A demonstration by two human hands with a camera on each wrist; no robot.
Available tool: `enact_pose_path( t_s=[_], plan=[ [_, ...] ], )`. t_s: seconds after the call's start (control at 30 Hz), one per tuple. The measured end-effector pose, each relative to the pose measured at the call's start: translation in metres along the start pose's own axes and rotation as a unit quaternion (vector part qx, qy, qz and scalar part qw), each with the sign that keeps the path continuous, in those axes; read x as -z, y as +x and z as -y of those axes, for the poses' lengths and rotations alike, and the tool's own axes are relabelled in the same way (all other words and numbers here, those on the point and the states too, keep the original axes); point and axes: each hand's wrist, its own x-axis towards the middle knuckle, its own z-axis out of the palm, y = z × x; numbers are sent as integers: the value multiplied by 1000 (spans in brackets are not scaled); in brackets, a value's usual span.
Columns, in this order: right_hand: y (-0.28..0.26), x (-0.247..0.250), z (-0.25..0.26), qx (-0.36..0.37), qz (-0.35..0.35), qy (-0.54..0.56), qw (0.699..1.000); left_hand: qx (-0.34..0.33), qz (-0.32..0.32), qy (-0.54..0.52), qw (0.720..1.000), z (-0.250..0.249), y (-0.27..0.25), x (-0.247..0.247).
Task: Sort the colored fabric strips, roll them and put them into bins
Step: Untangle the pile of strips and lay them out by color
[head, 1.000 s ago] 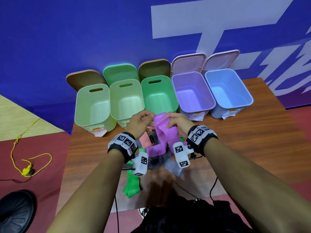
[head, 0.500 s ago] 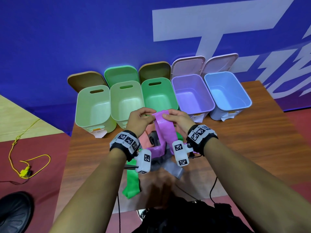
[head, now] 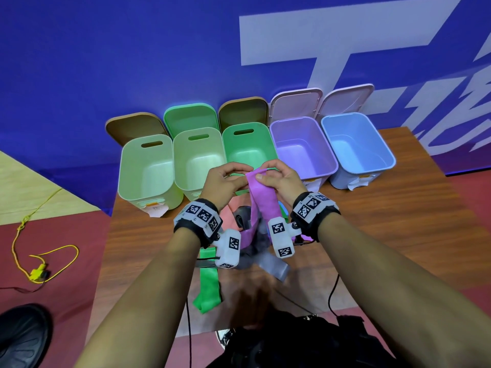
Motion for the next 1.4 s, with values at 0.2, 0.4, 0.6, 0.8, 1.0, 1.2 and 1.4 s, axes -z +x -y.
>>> enact_pose_path(
  t_s=[0.2, 0.4, 0.6, 0.8, 1.0, 1.2, 1.4],
  plan=[
    [2, -2, 2, -15, -18, -1, 1000, 9, 1, -14, 1000, -3, -1, 0],
    [1, -5, 9, 3, -2, 27, 1000, 13, 2, -50, 999, -7, -4, 1],
    [1, -6, 12, 12, 5, 39, 999, -2, -11, -40, 999, -9, 1, 0],
    [-1, -1, 21, 19, 4, 8, 1000, -15, -8, -34, 999, -14, 2, -1],
    [1, -1, 27, 42, 12, 38, 998, -44, -13, -35, 998, -24, 4, -3],
    [4, -5, 37, 67, 8, 44, 997, -63, -13, -29, 998, -35, 7, -2],
    [0, -5, 52, 63, 22, 50, 997, -80, -12, -24, 996, -50, 11, -1]
  ],
)
